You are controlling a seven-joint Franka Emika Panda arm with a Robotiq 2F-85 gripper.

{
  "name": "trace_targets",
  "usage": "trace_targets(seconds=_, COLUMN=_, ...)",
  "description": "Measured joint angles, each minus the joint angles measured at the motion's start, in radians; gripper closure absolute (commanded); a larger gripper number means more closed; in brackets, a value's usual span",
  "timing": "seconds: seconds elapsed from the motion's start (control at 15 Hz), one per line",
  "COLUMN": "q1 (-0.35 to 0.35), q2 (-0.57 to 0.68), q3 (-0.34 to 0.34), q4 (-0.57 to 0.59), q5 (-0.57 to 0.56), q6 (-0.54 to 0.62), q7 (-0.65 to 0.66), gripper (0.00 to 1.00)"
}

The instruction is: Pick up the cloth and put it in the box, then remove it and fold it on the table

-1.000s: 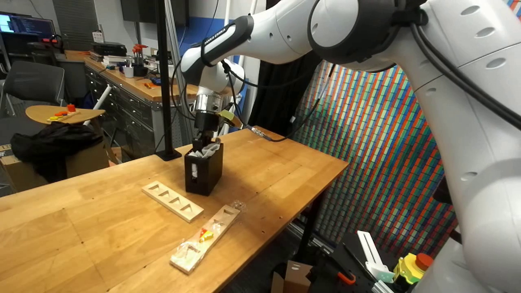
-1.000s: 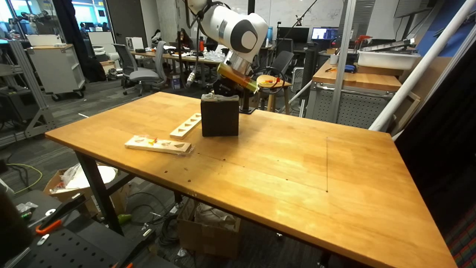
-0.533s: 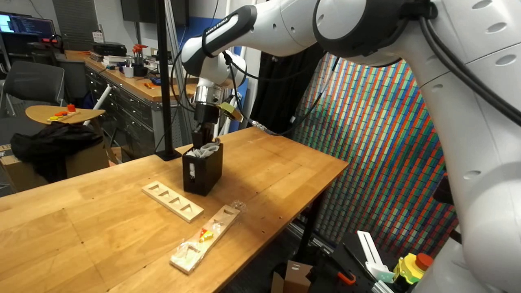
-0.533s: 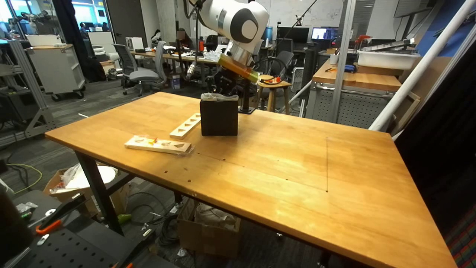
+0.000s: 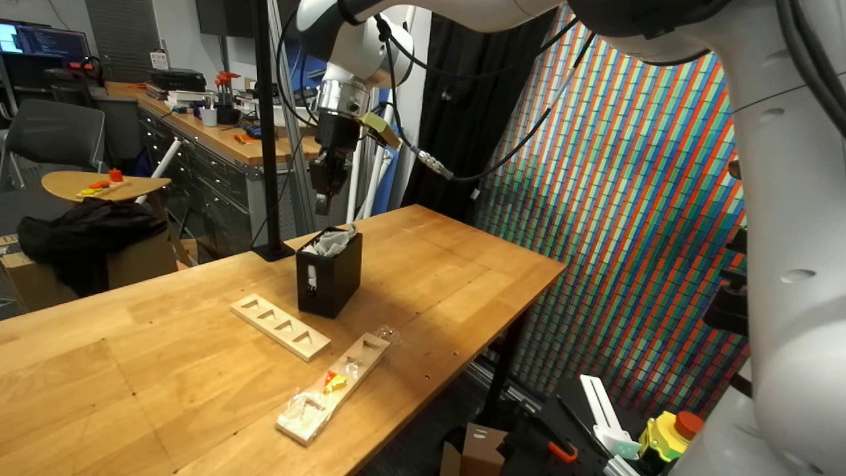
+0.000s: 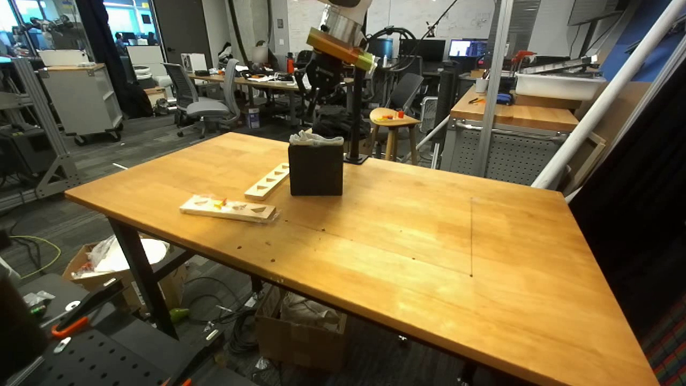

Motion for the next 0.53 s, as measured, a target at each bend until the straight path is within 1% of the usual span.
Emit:
trace_targets(seconds=0.27, q1=0.006, q2=-0.036, q3=-0.001, q4=-0.057, q5=0.000, q6=0.004, q7=0.010, gripper=0.97)
trace_targets(seconds=0.53, q1=0.009, q2=-0.039, q3=-0.002, q4=-0.094, q5=0.000, q6=0.021, q7=0.011, gripper=0.97)
